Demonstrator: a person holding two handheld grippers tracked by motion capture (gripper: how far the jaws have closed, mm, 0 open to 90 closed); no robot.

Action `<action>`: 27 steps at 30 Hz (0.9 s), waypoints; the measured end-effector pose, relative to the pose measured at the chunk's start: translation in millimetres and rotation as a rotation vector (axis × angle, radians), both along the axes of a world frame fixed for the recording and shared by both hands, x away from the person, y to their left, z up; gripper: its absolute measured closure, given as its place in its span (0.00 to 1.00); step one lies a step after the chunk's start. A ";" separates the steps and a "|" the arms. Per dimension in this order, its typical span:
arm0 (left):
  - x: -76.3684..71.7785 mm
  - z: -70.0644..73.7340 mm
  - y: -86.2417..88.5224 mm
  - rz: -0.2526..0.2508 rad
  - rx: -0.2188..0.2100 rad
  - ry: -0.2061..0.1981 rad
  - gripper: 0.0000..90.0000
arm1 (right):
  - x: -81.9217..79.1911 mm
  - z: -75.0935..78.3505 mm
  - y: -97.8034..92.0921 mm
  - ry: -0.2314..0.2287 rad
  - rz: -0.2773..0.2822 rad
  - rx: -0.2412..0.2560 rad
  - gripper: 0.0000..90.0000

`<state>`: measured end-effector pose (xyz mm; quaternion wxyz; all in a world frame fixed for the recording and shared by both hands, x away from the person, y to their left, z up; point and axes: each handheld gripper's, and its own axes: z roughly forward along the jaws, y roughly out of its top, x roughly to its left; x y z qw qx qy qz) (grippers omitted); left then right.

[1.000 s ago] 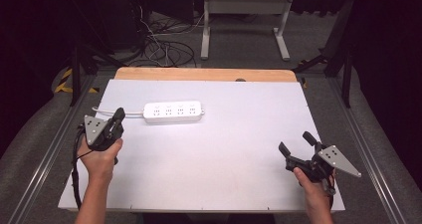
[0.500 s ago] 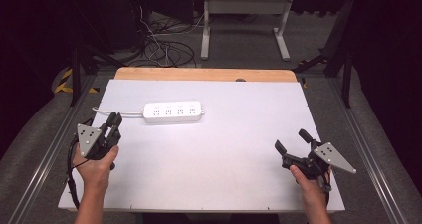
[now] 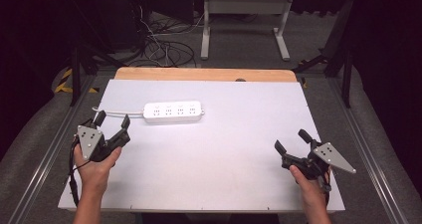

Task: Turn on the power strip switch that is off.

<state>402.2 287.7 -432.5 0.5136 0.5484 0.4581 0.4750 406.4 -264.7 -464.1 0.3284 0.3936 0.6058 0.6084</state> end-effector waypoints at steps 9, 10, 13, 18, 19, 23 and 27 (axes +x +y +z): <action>-3.7 -3.3 -2.2 0.014 0.042 -0.041 0.11 | -1.1 0.7 -2.5 -0.002 -0.006 0.009 0.06; -4.7 -3.3 -1.3 0.023 0.042 -0.047 0.10 | -1.1 0.6 -2.5 -0.001 -0.006 0.006 0.06; -7.2 -3.0 0.7 0.035 0.040 -0.058 0.08 | -1.0 0.6 -2.2 -0.001 -0.006 0.006 0.06; -8.8 -1.4 4.2 0.039 0.026 -0.063 0.05 | -1.6 1.0 -2.0 -0.004 -0.007 0.006 0.06; -8.8 -1.3 4.9 0.040 0.029 -0.062 0.05 | -1.6 1.0 -2.0 -0.004 -0.007 0.006 0.06; -7.8 -2.1 5.8 0.039 0.030 -0.053 0.05 | -1.9 1.1 -2.3 -0.005 -0.010 0.006 0.06; -6.6 -2.4 6.2 0.035 0.025 -0.046 0.05 | -2.0 1.0 -2.4 -0.004 -0.011 0.006 0.06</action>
